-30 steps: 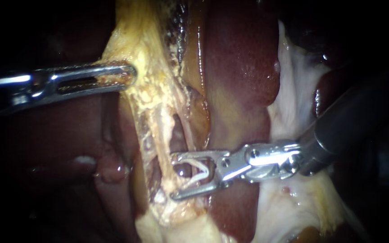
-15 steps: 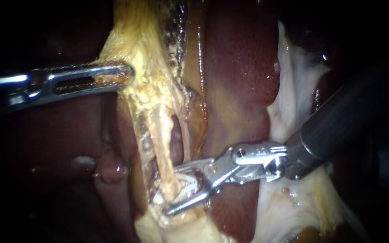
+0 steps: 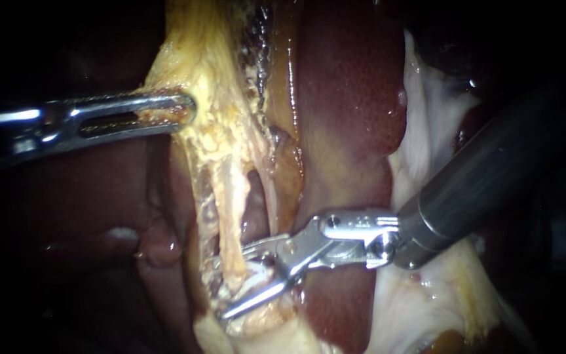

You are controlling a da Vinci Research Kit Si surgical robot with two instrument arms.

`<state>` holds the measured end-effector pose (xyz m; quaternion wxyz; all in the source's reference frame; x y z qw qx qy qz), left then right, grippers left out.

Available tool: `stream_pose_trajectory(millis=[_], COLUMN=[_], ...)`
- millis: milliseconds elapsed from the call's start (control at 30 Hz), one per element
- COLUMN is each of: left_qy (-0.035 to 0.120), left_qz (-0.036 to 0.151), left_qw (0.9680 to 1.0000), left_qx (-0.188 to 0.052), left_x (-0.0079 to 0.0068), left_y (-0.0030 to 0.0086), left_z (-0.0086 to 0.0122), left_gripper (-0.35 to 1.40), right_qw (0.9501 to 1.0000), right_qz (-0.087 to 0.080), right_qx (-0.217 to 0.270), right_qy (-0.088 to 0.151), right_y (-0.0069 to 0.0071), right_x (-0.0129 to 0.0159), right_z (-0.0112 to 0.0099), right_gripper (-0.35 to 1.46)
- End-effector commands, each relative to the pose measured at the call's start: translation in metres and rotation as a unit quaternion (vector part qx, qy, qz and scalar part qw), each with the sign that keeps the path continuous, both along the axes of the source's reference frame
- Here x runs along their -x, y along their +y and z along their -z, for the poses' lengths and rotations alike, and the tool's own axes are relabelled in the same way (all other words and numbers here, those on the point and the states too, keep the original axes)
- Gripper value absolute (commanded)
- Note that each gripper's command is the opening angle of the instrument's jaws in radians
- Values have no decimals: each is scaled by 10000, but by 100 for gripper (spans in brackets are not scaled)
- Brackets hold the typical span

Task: Clipping first clip left tube

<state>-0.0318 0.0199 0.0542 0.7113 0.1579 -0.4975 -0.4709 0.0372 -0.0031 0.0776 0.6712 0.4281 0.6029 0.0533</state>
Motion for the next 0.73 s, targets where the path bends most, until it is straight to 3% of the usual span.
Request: stream_pose_trajectory(millis=[33,100,133,733], left_qy=[3,3,3,3], left_qz=[2,2,2,1], left_qw=[10000,10000,10000,10000], left_qx=[0,0,0,1], left_x=[0,0,0,0], left_y=[-1,-1,-1,-1], left_z=[-1,-1,-1,-1], left_gripper=[-35,-35,-35,-35], right_qw=[10000,10000,9999,9995], right_qz=[-14,-32,-57,-87], right_qx=[8,-60,-105,-225], right_qy=[-14,-69,-112,-203], right_y=[0,0,0,4], right_x=[1,5,6,8], right_z=[-1,-1,-1,-9], right_gripper=[13,-27,-35,-35])
